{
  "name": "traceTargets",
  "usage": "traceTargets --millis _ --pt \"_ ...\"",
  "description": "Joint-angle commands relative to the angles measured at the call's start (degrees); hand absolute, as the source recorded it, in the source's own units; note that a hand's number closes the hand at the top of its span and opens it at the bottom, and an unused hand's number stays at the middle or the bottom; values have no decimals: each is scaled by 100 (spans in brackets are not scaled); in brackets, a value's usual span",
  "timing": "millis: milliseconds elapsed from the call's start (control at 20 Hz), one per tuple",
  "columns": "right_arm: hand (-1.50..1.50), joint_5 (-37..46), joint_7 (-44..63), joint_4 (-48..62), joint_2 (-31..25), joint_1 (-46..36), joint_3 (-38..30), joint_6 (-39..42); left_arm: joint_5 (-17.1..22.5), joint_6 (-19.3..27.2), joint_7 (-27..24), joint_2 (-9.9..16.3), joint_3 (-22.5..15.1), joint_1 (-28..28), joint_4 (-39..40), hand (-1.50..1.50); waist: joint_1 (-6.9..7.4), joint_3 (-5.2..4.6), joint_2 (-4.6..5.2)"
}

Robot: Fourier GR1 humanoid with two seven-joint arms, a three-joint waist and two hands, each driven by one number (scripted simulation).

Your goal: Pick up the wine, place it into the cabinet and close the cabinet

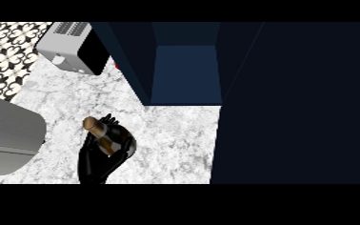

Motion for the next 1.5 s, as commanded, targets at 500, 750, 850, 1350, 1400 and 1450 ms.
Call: traceTargets --millis 500,750,850,1350,1400,1450 --pt "-150 -621 285 -332 -51 -196 -359 47 -174 -1582 377 1403 -86 -489 439 150 -20 -3 8" --pt "-150 -558 -236 -311 81 389 -149 288 -455 -1901 -118 1596 94 -745 881 150 -8 -1 8" --pt "-150 -553 460 -717 -14 182 -201 111 -540 -1809 -170 1715 75 -348 299 150 15 -1 -5" --pt "-150 -595 180 -414 7 63 -460 150 -269 -1624 533 1706 148 -110 -1561 150 52 6 -14" --pt "-150 -362 448 -437 142 -295 -165 -81 -365 -1493 555 1598 12 98 -1835 150 74 2 -16" --pt "-150 -620 -113 -182 111 202 -376 247 -499 -1150 731 1326 -138 36 -2005 150 45 6 -7"
